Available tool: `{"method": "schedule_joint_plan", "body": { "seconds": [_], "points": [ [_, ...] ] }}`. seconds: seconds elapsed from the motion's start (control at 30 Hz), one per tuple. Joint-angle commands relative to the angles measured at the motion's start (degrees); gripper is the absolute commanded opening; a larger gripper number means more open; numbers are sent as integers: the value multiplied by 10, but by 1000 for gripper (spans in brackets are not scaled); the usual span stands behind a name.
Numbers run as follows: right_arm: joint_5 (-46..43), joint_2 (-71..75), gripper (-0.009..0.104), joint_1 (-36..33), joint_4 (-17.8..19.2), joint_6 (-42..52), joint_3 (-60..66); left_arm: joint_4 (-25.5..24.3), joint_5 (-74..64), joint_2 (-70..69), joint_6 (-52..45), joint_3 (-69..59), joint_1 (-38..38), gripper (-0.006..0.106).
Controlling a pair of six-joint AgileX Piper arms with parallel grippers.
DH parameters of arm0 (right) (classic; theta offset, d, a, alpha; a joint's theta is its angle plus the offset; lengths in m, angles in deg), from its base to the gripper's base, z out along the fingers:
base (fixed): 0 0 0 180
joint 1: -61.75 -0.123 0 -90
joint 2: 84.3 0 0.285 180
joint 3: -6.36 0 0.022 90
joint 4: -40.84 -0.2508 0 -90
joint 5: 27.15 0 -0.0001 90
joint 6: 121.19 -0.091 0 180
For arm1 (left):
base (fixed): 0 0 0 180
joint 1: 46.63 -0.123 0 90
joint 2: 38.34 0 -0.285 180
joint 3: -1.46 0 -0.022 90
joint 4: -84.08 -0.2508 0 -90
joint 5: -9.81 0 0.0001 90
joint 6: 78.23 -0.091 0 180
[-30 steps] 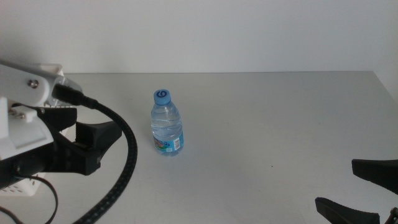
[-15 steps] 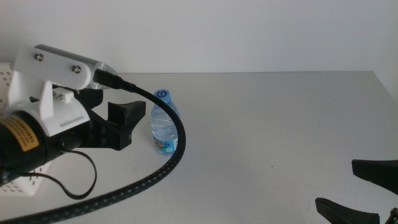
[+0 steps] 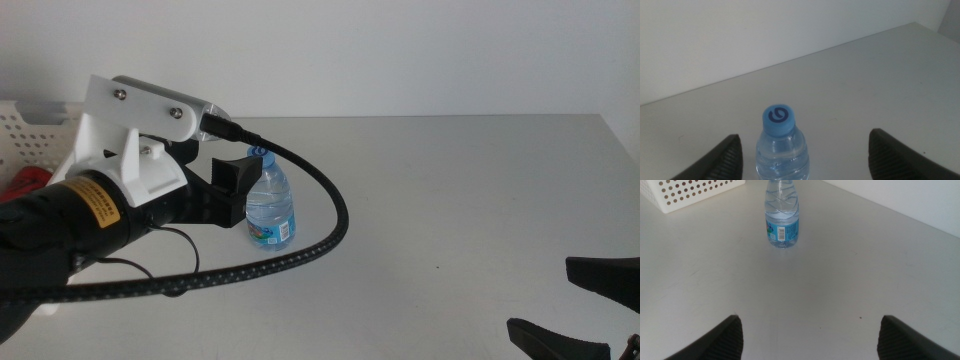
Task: Use arms to grab the bottles and put them into the dustbin to the left of the table.
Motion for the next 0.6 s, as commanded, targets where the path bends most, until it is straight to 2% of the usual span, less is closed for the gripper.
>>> {"method": "schedule_joint_plan", "body": {
  "seconds": [0.0,0.17,0.57],
  "points": [
    [-40,-1,70,-2,5,3,-21,2,53,2,7,15,-1,83],
    [-40,-1,70,-2,5,3,-21,2,72,19,12,-13,0,83],
    [-40,-1,70,-2,5,3,-21,2,398,75,7,-193,0,83]
  ]
}}
